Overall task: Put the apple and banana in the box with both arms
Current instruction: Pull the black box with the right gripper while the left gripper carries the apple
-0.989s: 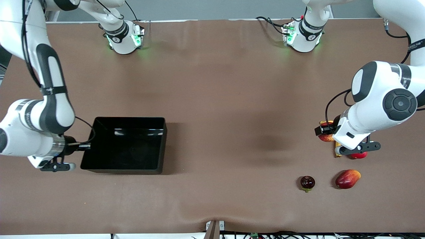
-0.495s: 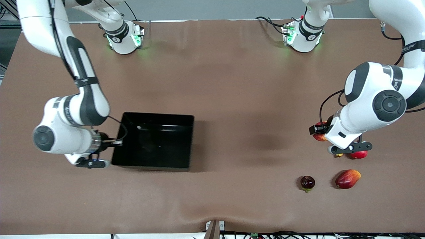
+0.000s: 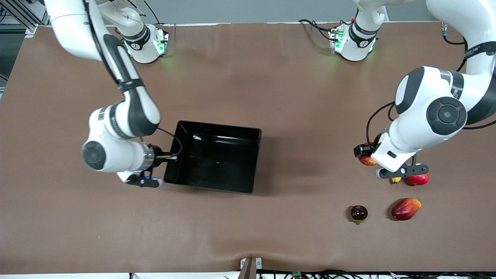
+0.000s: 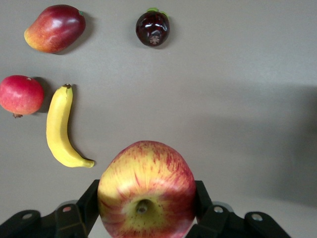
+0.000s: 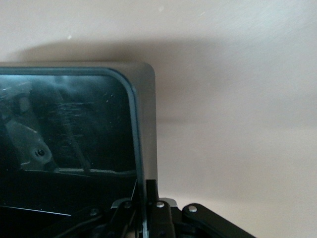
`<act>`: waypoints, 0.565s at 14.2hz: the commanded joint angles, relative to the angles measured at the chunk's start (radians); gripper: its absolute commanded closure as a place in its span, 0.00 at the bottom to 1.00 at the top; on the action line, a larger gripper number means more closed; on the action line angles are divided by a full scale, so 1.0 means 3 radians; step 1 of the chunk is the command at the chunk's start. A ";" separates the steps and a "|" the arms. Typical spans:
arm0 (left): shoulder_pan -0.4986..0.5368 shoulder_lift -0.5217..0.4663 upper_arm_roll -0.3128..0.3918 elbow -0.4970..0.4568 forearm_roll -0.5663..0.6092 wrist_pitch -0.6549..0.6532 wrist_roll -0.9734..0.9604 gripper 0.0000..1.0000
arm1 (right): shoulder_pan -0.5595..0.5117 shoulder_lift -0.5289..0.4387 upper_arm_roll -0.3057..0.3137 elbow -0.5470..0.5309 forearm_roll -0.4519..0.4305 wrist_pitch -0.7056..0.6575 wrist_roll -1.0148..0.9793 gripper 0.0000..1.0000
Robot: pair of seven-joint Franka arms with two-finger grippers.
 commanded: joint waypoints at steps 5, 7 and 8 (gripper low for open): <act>-0.0037 -0.0088 -0.0273 0.0114 0.0026 -0.0100 -0.0527 1.00 | 0.0570 0.0157 -0.0149 0.0113 0.0372 0.0133 0.0336 1.00; -0.0072 -0.0032 -0.0385 0.0124 0.0031 -0.0085 -0.0798 1.00 | 0.0708 0.0218 -0.0159 0.0113 0.0413 0.0306 0.0362 1.00; -0.0118 0.0014 -0.0391 0.0195 0.0031 -0.0085 -0.0900 1.00 | 0.0790 0.0254 -0.0170 0.0118 0.0413 0.0388 0.0362 1.00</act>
